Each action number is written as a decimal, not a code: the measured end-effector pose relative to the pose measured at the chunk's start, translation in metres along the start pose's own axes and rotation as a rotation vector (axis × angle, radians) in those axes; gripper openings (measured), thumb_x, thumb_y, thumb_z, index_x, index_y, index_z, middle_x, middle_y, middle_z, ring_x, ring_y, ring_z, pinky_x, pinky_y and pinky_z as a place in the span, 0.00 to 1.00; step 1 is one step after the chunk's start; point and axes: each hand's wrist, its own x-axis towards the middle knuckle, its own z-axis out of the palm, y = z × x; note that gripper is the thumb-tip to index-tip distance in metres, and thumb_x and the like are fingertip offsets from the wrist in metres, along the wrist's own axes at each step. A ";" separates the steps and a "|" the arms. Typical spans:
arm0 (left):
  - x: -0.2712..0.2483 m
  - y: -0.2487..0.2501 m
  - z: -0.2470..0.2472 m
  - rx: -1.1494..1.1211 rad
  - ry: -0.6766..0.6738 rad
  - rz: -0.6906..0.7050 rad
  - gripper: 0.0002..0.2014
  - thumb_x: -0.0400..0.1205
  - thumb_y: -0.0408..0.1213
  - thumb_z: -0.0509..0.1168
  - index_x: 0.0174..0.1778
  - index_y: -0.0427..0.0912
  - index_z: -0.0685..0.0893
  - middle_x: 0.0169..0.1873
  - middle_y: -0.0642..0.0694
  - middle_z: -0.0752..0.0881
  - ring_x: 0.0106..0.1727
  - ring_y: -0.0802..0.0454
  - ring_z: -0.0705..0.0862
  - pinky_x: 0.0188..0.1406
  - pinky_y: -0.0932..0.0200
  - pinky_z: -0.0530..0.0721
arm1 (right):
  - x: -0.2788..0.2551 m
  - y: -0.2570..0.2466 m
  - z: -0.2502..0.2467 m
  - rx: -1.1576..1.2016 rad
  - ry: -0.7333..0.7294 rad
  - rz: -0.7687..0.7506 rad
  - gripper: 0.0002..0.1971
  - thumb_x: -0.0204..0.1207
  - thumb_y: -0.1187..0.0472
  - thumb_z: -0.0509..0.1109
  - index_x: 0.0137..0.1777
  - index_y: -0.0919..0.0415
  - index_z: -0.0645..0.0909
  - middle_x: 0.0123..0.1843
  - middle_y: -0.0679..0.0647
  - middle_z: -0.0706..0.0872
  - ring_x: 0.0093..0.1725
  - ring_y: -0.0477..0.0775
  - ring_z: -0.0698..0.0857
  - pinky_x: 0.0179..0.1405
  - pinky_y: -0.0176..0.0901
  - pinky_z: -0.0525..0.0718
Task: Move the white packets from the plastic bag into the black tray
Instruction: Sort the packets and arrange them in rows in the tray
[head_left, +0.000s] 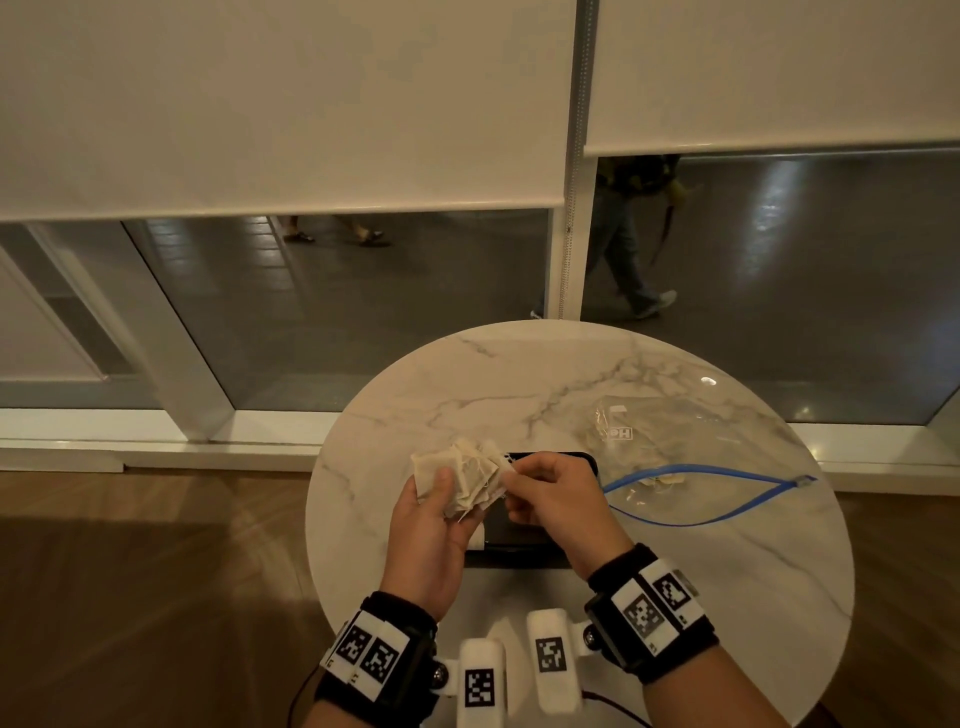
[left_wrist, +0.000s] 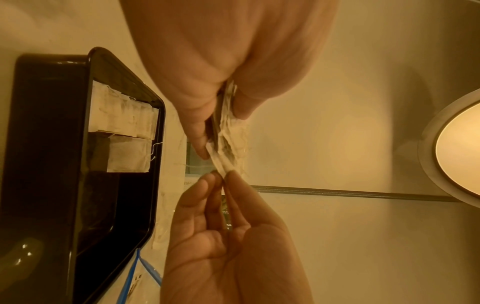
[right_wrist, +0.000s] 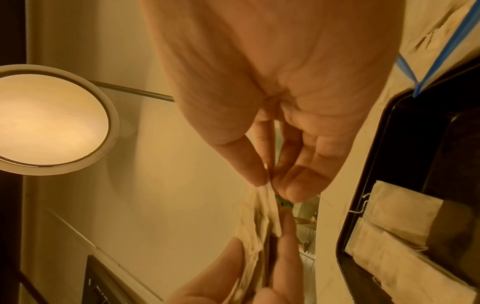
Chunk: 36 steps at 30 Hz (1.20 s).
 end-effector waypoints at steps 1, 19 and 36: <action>0.000 0.000 -0.001 0.001 0.003 -0.001 0.14 0.90 0.33 0.59 0.69 0.35 0.80 0.61 0.35 0.90 0.63 0.38 0.89 0.60 0.44 0.86 | 0.001 -0.001 -0.001 -0.001 0.012 0.001 0.03 0.78 0.66 0.75 0.44 0.65 0.88 0.38 0.59 0.90 0.37 0.52 0.87 0.46 0.50 0.90; 0.010 0.002 -0.023 -0.067 0.156 0.030 0.12 0.90 0.31 0.60 0.68 0.37 0.81 0.63 0.36 0.88 0.64 0.40 0.88 0.54 0.47 0.89 | 0.011 -0.001 -0.014 -0.110 0.054 0.013 0.05 0.82 0.66 0.70 0.52 0.59 0.87 0.47 0.55 0.93 0.41 0.50 0.88 0.39 0.42 0.87; 0.019 0.003 -0.053 -0.042 0.249 0.005 0.17 0.90 0.31 0.60 0.75 0.40 0.77 0.65 0.37 0.87 0.64 0.40 0.87 0.54 0.49 0.88 | 0.120 0.040 -0.005 -0.763 -0.002 0.230 0.05 0.70 0.64 0.84 0.43 0.60 0.90 0.45 0.61 0.92 0.45 0.59 0.92 0.43 0.52 0.94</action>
